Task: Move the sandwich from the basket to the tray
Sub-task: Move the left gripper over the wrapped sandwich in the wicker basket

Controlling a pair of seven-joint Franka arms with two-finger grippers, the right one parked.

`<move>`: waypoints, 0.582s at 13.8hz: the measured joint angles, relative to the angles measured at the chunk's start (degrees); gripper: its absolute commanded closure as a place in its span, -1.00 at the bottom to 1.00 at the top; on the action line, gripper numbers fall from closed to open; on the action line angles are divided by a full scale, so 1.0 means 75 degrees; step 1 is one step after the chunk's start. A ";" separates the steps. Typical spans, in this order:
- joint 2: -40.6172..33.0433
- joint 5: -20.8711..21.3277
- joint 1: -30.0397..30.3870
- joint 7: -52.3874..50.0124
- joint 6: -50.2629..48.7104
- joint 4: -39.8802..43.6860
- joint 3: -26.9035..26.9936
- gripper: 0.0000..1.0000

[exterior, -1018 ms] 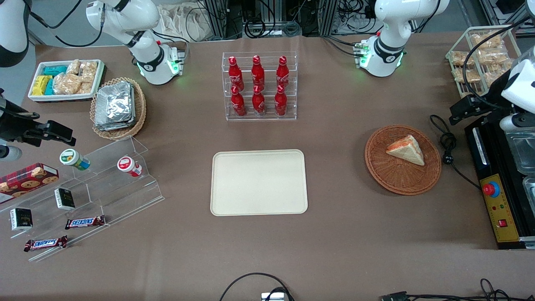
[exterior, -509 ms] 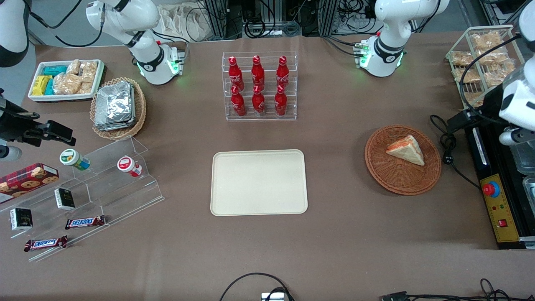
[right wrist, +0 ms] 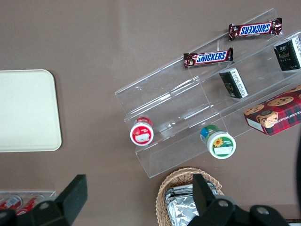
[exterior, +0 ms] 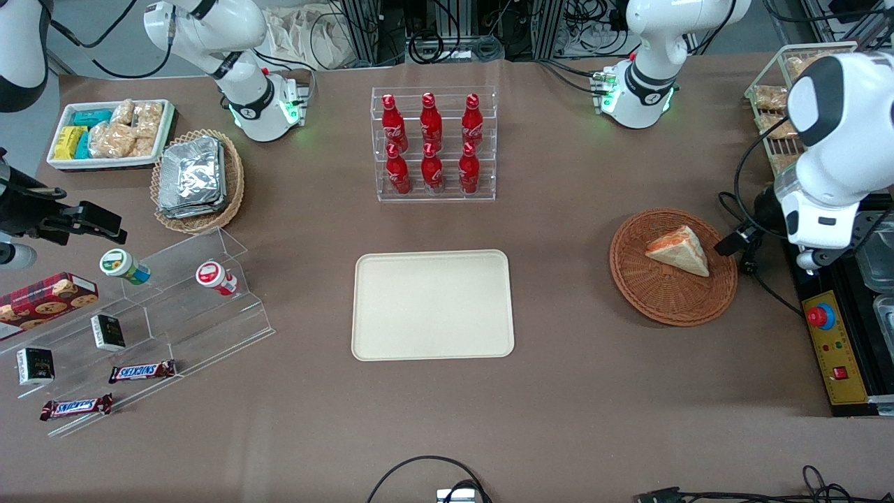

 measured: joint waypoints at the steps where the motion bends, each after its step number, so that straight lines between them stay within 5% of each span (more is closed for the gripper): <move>1: -0.0009 0.0014 0.0002 -0.0284 0.0161 -0.0172 0.0055 -1.00; 8: -0.0059 0.0025 0.0015 -0.1645 0.1249 -0.1205 0.0332 -1.00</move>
